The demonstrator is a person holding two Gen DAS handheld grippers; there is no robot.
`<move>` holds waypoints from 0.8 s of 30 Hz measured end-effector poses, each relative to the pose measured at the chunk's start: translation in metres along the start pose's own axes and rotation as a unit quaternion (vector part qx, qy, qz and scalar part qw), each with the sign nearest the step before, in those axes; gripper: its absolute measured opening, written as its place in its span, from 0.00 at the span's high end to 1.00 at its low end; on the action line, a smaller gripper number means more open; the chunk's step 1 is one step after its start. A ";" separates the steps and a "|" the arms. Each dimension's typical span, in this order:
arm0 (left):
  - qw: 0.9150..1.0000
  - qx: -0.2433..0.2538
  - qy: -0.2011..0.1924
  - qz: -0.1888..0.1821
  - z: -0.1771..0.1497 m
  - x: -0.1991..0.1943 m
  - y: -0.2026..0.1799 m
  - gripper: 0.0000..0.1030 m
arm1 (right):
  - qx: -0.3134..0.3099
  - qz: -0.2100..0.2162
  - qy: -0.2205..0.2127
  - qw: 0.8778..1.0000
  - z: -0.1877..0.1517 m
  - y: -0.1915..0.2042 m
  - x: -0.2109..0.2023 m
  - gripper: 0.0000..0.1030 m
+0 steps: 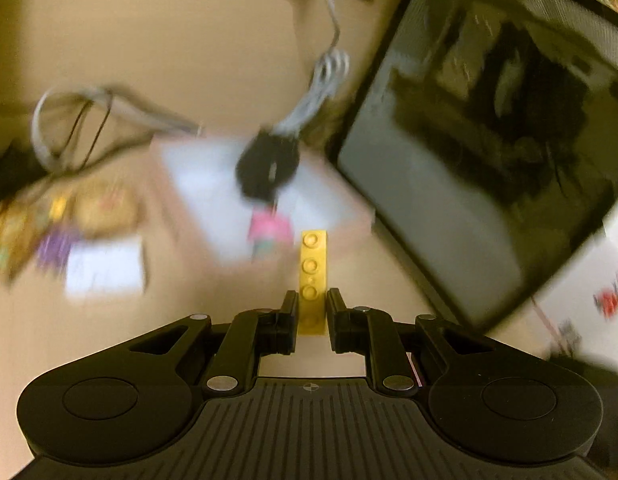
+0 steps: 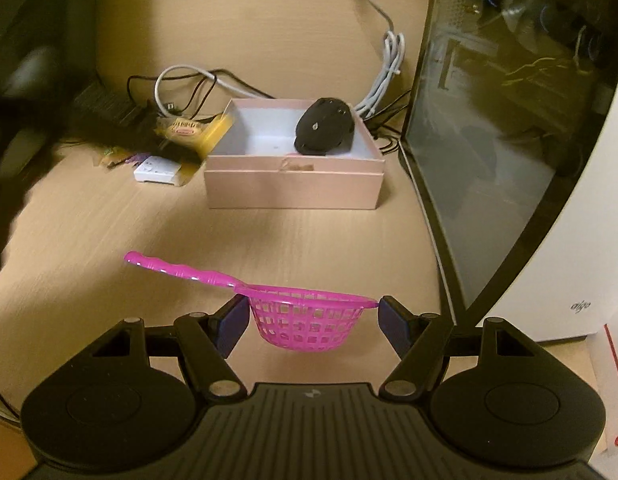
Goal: Organize objects
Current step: 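Drop the yellow brick and pink net into the pink box with both grippers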
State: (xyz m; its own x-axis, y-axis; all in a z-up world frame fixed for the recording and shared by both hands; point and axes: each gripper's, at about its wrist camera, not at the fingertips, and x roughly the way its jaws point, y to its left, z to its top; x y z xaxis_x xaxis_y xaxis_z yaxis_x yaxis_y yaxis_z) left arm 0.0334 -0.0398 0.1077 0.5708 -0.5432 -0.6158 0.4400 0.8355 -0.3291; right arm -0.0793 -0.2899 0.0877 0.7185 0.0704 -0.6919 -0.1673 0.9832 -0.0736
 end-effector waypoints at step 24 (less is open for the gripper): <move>0.970 -0.187 -0.050 0.147 -0.041 -0.033 0.092 0.81 | -0.009 0.015 -0.102 0.995 0.125 0.000 0.094 0.30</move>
State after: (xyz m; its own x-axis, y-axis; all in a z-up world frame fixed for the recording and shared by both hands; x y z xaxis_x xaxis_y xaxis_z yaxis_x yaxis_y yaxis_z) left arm 0.0272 0.0584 0.0686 0.7059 -0.2662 -0.6564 -0.0237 0.9173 -0.3975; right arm 0.0727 -0.2622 0.1119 0.8352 0.1341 -0.5333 -0.2012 0.9771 -0.0694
